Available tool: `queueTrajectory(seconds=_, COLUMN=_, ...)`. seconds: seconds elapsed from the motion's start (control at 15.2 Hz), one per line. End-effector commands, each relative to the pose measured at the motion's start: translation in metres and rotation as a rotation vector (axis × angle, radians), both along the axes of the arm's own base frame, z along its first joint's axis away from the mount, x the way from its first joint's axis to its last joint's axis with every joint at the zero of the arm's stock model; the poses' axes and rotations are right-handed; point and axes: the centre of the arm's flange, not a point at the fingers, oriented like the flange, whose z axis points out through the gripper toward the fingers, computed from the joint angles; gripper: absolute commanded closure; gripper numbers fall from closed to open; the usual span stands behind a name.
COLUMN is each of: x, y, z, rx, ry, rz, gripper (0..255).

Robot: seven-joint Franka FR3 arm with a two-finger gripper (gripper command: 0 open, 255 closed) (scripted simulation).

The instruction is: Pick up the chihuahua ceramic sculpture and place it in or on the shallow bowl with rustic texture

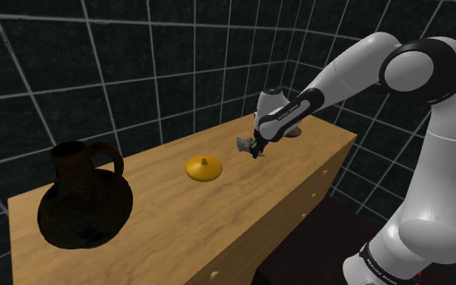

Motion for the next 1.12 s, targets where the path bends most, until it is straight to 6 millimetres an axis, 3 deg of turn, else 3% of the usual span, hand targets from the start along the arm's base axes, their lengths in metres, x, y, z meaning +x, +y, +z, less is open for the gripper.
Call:
queueTrajectory(seconds=0.0, x=0.0, y=0.0, z=0.0, rx=0.0, ry=0.0, rz=0.0, gripper=255)
queueTrajectory(seconds=0.4, x=0.0, y=0.0, z=0.0, rx=0.0, ry=0.0, rz=0.0, gripper=255)
queueTrajectory(seconds=1.06, x=0.0, y=0.0, z=0.053, rx=0.0, ry=0.0, rz=0.0, gripper=255)
